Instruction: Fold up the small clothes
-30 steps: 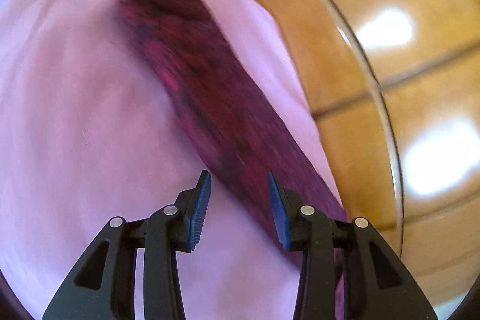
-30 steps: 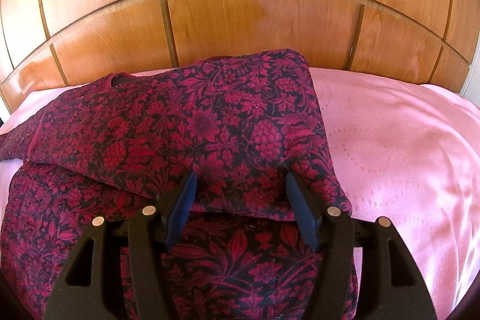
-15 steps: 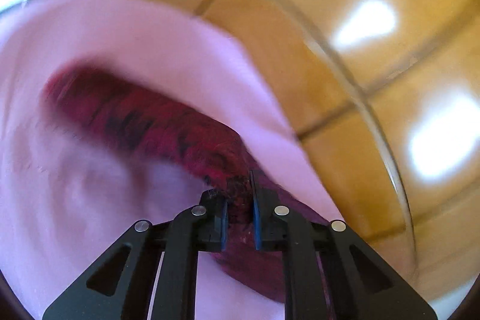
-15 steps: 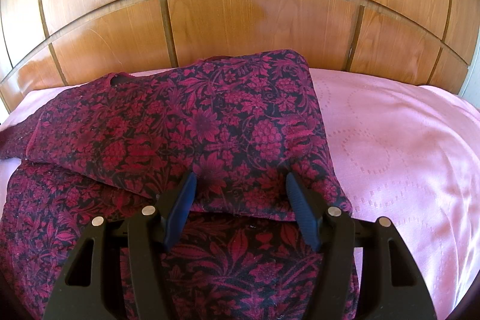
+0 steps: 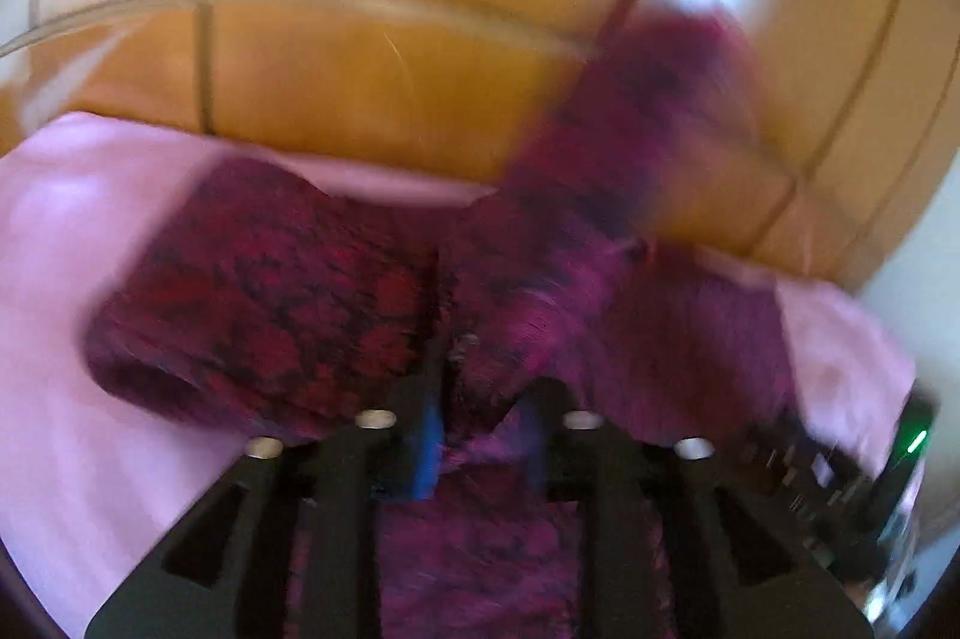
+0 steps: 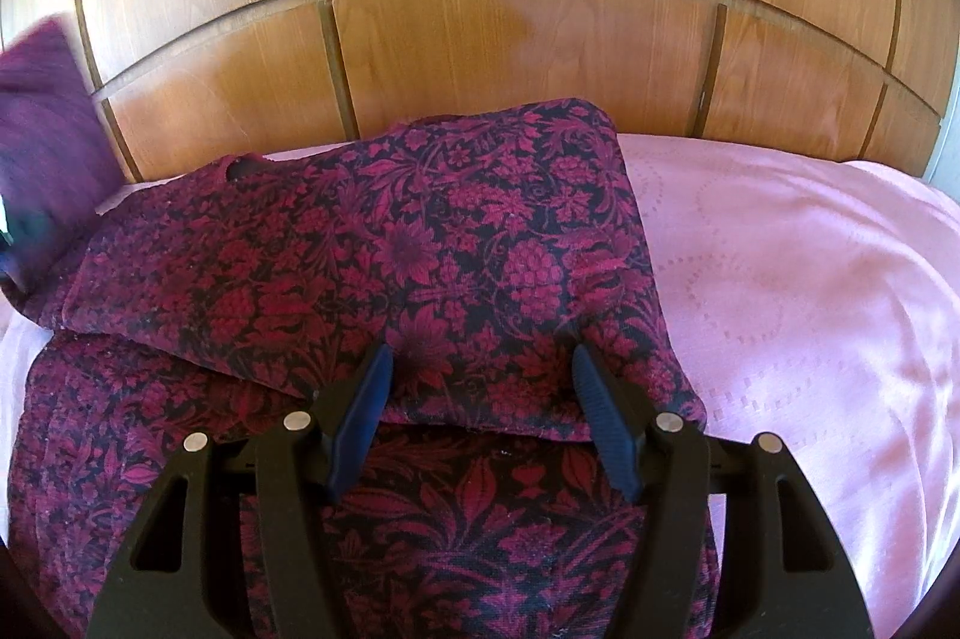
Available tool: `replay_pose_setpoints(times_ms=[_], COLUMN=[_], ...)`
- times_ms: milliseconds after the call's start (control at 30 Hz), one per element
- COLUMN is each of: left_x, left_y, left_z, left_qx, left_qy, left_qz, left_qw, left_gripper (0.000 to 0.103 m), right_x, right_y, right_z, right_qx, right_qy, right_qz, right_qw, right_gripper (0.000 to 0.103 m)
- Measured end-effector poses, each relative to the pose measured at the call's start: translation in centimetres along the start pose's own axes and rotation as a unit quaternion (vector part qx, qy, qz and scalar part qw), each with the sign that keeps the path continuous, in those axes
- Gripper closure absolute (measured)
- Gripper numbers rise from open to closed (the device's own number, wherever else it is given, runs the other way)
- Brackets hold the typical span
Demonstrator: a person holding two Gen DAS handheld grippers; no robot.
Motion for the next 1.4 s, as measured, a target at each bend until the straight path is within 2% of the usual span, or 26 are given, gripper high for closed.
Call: replay_pose_setpoints(times_ms=[33, 133, 233, 367, 467, 633, 733, 767, 800, 867, 933, 1000, 1200, 1300, 1400], left_x=[0.5, 0.9, 0.2, -1.0, -1.2, -2.8, -3.8, -4.2, -4.6, -5.9, -7.6, -9.2, -10.9, -11.4, -11.9], left_y=[-0.2, 0.5, 2.2, 5.1, 4.8, 6.2, 7.1, 7.3, 7.5, 8.0, 8.3, 8.3, 5.9, 4.2, 2.8], left_z=[0.6, 1.9, 2.3, 3.8, 3.5, 5.1, 6.2, 6.5, 6.6, 6.7, 6.4, 5.8, 4.4, 3.4, 2.7], left_qx=[-0.004, -0.003, 0.008, 0.018, 0.016, 0.014, 0.01, 0.01, 0.011, 0.012, 0.015, 0.019, 0.007, -0.001, -0.008], left_qy=[-0.005, -0.027, -0.011, -0.008, 0.003, 0.037, 0.053, 0.054, 0.056, 0.068, 0.089, 0.109, 0.119, 0.121, 0.114], left_qz=[0.001, -0.016, -0.012, -0.023, -0.026, -0.033, -0.038, -0.044, -0.051, -0.073, -0.106, -0.117, -0.149, -0.17, -0.195], left_qw=[1.0, 0.9995, 0.9998, 0.9995, 0.9995, 0.9987, 0.9978, 0.9975, 0.9971, 0.9949, 0.9903, 0.987, 0.9816, 0.9779, 0.9741], left_gripper=[0.059, 0.057, 0.041, 0.04, 0.038, 0.038, 0.038, 0.038, 0.038, 0.038, 0.038, 0.038, 0.038, 0.038, 0.038], right_x=[0.0, 0.1, 0.1, 0.4, -0.5, -5.8, -9.1, -10.1, -11.5, -13.4, -14.6, -14.7, -11.6, -8.6, -5.3], right_y=[0.0, 0.0, 0.1, 1.5, 2.9, 3.0, 1.4, 0.8, 0.1, -0.8, -0.7, 1.1, 5.1, 5.4, 4.7], right_z=[0.0, 0.0, -0.2, -1.8, -3.0, -3.3, -2.7, -2.6, -2.4, -2.0, -2.7, -5.2, -11.7, -13.2, -13.3], right_qx=[0.0, 0.0, -0.006, -0.004, -0.001, -0.036, -0.062, -0.068, -0.076, -0.088, -0.083, -0.042, 0.053, 0.075, 0.074], right_qy=[-0.001, -0.007, -0.015, -0.042, -0.082, -0.113, -0.111, -0.108, -0.1, -0.072, -0.021, -0.009, 0.009, 0.014, 0.002], right_qz=[-0.002, -0.007, -0.019, -0.035, -0.072, -0.166, -0.18, -0.183, -0.188, -0.182, -0.16, -0.166, -0.139, -0.101, -0.064], right_qw=[1.0, 1.0, 1.0, 0.998, 0.994, 0.979, 0.975, 0.975, 0.974, 0.977, 0.983, 0.985, 0.989, 0.992, 0.995], right_gripper=[0.04, 0.039, 0.037, 0.036, 0.035, 0.036, 0.037, 0.04, 0.046, 0.06, 0.093, 0.098, 0.099, 0.099, 0.099])
Point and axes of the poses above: each gripper's, at about its wrist camera, not at the fingertips, and y roughly against the way its jaws point, x to its right, z to its underside, the point moved 7 cm from there along -y, roughly the way its jaws point, and after that the axes turned 11 degrees about x, right-handed, at the moved point
